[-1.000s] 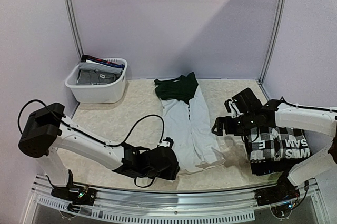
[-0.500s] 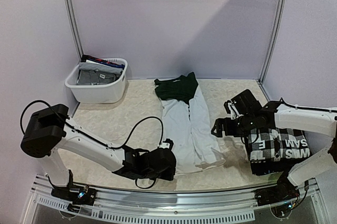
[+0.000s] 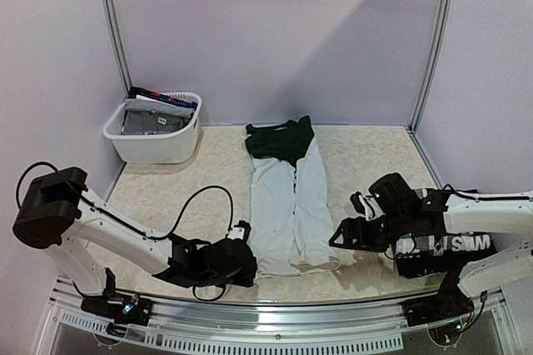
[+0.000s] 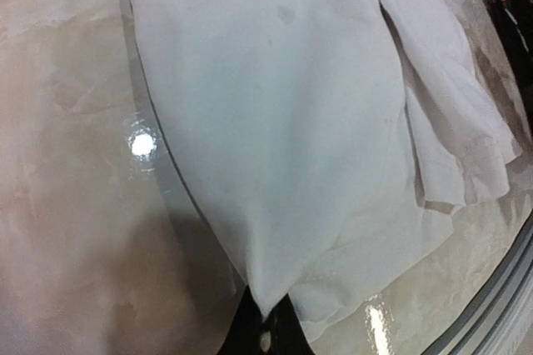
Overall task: Fold and stack the mixed laundry pile
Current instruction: Pick up the rectangle-folded T-shirt from the center of the board.
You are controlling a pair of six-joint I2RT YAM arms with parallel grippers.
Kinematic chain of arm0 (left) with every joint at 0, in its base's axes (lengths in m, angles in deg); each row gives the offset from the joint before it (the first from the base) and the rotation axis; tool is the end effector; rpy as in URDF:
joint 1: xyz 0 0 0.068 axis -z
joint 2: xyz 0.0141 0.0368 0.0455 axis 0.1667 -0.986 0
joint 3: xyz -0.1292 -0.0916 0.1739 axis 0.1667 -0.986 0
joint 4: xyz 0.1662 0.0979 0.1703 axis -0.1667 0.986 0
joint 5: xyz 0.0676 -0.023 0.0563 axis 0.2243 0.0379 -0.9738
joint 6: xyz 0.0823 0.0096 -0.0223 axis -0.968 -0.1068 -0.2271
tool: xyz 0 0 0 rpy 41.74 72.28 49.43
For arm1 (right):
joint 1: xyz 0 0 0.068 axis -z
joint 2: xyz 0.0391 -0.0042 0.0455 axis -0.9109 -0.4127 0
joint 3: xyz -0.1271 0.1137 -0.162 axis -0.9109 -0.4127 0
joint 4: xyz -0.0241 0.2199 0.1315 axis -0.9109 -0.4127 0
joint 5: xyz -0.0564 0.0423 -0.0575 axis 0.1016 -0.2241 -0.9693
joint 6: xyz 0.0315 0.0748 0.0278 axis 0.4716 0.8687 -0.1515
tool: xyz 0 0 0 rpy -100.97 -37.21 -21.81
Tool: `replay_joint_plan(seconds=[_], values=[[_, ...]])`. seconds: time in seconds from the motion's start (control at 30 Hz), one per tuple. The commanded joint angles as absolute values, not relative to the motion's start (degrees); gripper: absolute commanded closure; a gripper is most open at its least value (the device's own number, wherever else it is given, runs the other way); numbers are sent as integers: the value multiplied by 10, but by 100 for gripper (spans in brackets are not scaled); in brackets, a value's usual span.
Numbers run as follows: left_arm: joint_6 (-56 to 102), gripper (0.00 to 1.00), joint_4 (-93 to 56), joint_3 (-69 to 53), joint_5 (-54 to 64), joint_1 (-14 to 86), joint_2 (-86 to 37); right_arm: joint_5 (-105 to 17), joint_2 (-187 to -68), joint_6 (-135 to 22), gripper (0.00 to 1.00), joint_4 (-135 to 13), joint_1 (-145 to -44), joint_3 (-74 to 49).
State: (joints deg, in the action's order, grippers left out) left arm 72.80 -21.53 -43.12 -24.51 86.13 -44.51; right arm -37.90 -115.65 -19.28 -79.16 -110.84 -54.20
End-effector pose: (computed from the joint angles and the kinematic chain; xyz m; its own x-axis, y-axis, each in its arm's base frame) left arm 0.0977 -0.2901 0.0492 -0.8404 -0.0079 -0.5419 0.2441 0.8873 -0.3914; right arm 0.1678 0.1950 0.1115 -0.9617 -0.0072 -0.2738 -0.1615 0.8224 0.5455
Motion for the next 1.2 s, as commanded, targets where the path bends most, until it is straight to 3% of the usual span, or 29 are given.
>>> replay_joint_plan(seconds=[0.0,0.4,0.5,0.7,0.83,0.97,1.1,1.13,1.17], values=[[720,100,-209,-446,-229,854,-467,-312,-1141,-128,13,-765,-1135,-572],[716,100,-223,-449,-227,855,-473,-284,-1203,-100,26,-636,-1151,-627],[716,100,-225,-448,-229,855,-476,-278,-1224,-102,34,-625,-1152,-632],[711,100,-235,-449,-229,855,-479,-267,-1232,-97,56,-608,-1164,-643],[710,100,-239,-451,-226,857,-477,-269,-1229,-97,83,-608,-1170,-647],[709,100,-239,-451,-225,861,-473,-275,-1218,-95,99,-615,-1173,-652],[708,100,-239,-453,-227,866,-466,-287,-1194,-97,100,-645,-1175,-654],[708,100,-238,-452,-227,866,-463,-288,-1185,-98,94,-652,-1176,-653],[708,100,-238,-452,-228,867,-462,-290,-1173,-99,77,-664,-1176,-653]])
